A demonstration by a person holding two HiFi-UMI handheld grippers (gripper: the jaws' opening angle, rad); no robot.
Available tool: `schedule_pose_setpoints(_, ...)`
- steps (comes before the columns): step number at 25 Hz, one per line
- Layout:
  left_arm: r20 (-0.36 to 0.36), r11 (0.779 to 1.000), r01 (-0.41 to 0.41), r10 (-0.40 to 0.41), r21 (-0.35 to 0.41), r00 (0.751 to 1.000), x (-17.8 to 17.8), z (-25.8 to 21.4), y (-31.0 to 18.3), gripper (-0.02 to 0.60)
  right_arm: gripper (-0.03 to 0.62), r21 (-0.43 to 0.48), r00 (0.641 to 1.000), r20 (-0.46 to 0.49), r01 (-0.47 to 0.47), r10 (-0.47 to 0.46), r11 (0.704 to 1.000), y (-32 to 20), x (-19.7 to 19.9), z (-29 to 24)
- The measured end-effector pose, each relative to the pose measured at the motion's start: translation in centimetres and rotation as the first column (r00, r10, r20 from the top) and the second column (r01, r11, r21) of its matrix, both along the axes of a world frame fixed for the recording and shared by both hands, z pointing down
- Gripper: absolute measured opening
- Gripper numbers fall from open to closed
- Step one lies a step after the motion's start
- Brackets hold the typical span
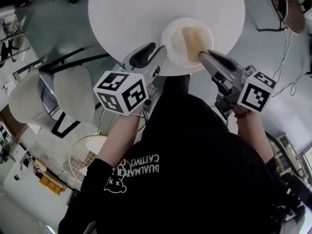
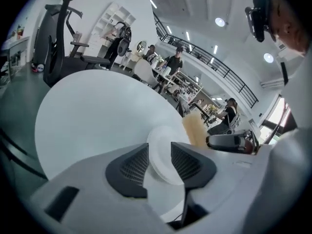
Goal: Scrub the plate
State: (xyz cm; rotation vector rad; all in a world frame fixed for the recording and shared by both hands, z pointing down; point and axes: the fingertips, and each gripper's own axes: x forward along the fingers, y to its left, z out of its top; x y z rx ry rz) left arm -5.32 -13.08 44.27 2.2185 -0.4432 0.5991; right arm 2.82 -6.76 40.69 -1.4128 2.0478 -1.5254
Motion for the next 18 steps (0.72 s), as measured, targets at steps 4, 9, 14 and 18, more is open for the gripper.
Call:
schedule_pose_setpoints(4,0.090,0.997,-0.037,0.044,-0.068,0.995,0.7,1.6,0.5,0.192,0.057,-0.004,1.000,-0.025,0.005,-0.005,1.000,-1.0,0.5,0.3)
schedule_pose_setpoints(9,0.141,0.986,-0.099,0.118,-0.130,0.983,2.2,2.2,1.3,0.193,0.057,-0.004,1.000,-0.029,0.006,-0.007,1.000,-2.2,1.4,-0.1)
schedule_pose_setpoints(14,0.195,0.985,-0.113,0.136,-0.129,0.971,1.8,2.7,1.5,0.187,0.057,-0.007,0.999,-0.043,0.003,-0.004,1.000,-2.7,1.5,-0.5)
schedule_pose_setpoints(18,0.226,0.990,-0.086,0.110,-0.113,0.968,1.7,3.0,1.2,0.128,0.057,-0.063,0.996,-0.085,0.019,-0.024,0.998,-3.0,1.4,0.3)
